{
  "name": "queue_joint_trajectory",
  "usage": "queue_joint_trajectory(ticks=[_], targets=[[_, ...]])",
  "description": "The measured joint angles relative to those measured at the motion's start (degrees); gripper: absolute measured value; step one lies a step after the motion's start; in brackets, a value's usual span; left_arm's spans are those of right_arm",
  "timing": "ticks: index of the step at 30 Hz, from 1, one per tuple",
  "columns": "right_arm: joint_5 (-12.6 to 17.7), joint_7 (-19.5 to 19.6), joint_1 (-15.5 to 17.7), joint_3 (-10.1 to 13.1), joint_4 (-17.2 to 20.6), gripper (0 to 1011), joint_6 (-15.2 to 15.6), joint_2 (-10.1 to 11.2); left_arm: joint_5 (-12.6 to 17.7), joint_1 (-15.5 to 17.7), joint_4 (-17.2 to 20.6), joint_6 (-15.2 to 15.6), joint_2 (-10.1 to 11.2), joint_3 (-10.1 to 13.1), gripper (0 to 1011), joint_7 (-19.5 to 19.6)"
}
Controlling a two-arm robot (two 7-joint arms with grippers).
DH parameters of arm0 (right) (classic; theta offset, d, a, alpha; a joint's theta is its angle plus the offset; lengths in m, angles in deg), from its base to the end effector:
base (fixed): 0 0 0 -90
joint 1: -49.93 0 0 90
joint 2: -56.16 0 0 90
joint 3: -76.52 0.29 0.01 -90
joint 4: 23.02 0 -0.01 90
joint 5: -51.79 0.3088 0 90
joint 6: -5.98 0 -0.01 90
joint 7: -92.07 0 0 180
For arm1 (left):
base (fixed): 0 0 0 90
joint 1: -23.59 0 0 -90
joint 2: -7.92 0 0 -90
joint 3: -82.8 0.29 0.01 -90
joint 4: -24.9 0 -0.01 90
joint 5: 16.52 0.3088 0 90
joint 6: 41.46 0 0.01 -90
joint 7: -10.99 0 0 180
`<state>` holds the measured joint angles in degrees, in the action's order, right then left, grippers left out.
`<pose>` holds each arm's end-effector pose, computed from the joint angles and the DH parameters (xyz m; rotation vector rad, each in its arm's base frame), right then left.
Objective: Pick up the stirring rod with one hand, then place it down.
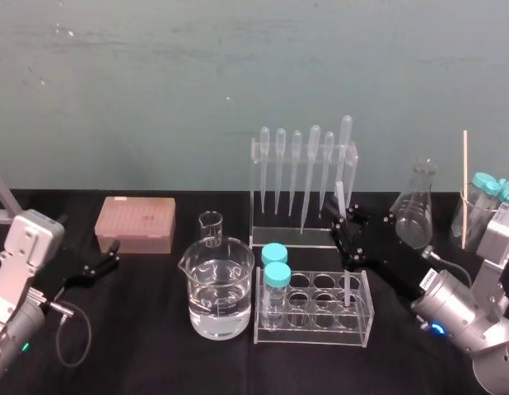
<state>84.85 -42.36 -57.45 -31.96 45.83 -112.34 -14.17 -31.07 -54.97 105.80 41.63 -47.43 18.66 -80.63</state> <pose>0.4008 -0.0496 -0.3124 0.2971 -0.2343 -0.6800 0.3581 0.0827 -0.3022 0.3043 -0.2852 1.2480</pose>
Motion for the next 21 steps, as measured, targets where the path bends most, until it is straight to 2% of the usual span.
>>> queue_joint_trajectory(ticks=[12,21], targets=[[0.2,-1.1,-1.8,-1.0,-5.4,66,1.7,-0.9,0.0,0.0,0.0,0.0,0.0,0.0,1000,0.0],[-1.5,-1.3,-3.8,-2.2,-10.3,66,2.9,-1.7,0.0,0.0,0.0,0.0,0.0,0.0,1000,0.0]])
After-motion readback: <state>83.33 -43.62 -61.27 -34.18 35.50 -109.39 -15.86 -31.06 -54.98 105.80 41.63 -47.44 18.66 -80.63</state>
